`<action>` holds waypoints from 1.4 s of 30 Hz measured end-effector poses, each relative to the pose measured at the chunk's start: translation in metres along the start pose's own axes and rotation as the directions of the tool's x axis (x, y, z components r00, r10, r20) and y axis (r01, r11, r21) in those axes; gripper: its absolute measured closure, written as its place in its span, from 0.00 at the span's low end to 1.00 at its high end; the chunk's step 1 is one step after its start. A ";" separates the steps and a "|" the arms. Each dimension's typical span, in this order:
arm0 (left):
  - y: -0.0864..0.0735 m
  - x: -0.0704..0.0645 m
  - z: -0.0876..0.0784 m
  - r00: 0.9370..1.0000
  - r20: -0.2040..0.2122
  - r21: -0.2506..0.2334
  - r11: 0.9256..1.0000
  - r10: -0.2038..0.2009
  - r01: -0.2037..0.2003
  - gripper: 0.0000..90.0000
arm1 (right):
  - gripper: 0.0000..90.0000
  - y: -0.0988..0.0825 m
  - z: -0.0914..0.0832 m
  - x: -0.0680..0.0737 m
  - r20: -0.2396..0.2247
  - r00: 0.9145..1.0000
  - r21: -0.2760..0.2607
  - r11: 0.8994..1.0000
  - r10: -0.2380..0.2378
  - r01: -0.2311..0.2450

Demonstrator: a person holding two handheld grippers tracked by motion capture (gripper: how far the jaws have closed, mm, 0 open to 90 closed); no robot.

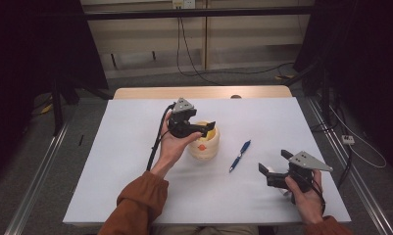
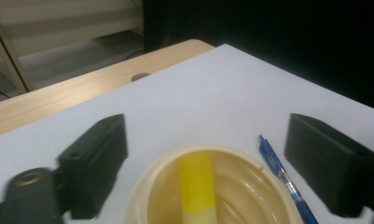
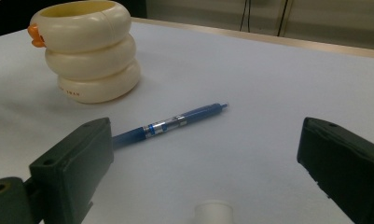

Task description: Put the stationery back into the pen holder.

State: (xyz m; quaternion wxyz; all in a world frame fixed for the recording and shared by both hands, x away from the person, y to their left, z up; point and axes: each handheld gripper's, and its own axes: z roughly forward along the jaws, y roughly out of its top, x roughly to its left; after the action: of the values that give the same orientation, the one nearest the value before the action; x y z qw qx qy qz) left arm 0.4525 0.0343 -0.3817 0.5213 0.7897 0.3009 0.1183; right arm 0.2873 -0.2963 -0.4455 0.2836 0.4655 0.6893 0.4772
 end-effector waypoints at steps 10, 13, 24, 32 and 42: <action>0.000 -0.003 -0.015 1.000 0.018 0.045 0.999 0.000 -0.001 0.06 | 0.04 0.000 0.000 0.000 0.003 1.000 0.001 1.000 0.003 -0.003; -0.002 -0.006 -0.021 1.000 -0.004 0.061 0.998 0.030 -0.029 0.06 | 0.04 0.000 0.000 0.000 0.004 1.000 0.002 1.000 0.004 -0.004; -0.012 0.004 -0.044 0.998 -0.068 0.075 0.997 0.008 -0.003 0.07 | 0.04 0.000 0.000 0.000 0.006 1.000 0.004 1.000 0.003 -0.003; -0.020 0.011 -0.061 0.995 -0.092 0.062 0.998 -0.024 0.030 0.06 | 0.04 0.000 0.001 0.000 0.007 1.000 0.007 1.000 0.004 -0.004; -0.037 0.015 -0.075 0.992 -0.120 0.114 0.992 -0.039 0.053 0.07 | 0.04 0.000 0.001 0.000 0.006 1.000 0.009 1.000 0.003 -0.003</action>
State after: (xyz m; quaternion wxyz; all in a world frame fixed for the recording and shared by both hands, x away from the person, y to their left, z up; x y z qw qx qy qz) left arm 0.4137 0.1098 -0.3849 0.4580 0.8034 0.3558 0.1346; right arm 0.2881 -0.2958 -0.4463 0.2828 0.4693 0.6899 0.4732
